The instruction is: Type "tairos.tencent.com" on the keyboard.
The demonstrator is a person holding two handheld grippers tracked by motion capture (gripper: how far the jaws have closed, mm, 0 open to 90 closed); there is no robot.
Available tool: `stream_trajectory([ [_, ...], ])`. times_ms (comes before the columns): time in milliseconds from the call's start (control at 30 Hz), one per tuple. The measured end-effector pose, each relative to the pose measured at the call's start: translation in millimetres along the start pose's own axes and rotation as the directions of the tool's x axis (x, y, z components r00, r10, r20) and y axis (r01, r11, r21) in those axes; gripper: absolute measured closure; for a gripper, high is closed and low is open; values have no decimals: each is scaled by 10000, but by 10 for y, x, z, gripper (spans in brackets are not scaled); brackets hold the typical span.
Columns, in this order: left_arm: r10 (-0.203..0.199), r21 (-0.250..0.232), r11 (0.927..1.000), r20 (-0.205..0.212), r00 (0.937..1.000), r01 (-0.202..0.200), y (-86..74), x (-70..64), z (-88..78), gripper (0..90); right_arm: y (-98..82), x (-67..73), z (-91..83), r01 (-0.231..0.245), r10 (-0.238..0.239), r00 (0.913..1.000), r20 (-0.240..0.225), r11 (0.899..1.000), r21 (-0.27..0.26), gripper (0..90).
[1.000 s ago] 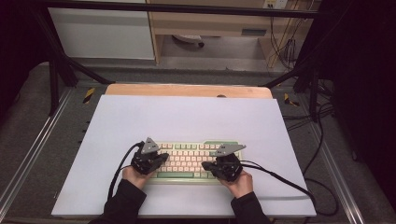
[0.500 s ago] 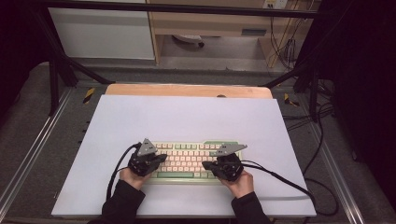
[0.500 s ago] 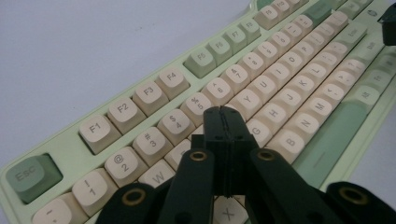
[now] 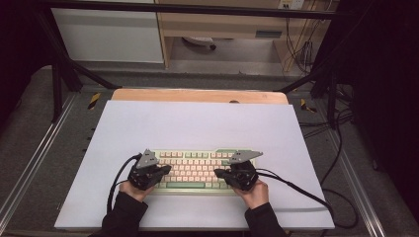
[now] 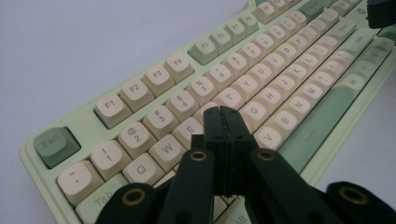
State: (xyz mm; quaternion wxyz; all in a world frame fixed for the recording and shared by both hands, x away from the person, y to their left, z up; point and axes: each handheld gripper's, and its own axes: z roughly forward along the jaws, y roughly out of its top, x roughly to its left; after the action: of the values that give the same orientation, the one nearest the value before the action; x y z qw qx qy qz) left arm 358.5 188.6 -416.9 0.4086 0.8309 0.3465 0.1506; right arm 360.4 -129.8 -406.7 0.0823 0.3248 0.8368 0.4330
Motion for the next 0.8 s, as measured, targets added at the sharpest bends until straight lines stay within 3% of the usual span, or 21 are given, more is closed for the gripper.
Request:
stream_trajectory([
  [467, -414, -234, 9989, -80, 9991, 412, -138, 111, -177, 900, 65, -15, 60, -267, 267, 9996, 61, 9996, -63, 900],
  [800, -563, -298, 9980, -191, 9982, 558, -200, 165, -241, 900, 149, -13, 215, -369, 367, 9991, 199, 9993, 92, 900],
])
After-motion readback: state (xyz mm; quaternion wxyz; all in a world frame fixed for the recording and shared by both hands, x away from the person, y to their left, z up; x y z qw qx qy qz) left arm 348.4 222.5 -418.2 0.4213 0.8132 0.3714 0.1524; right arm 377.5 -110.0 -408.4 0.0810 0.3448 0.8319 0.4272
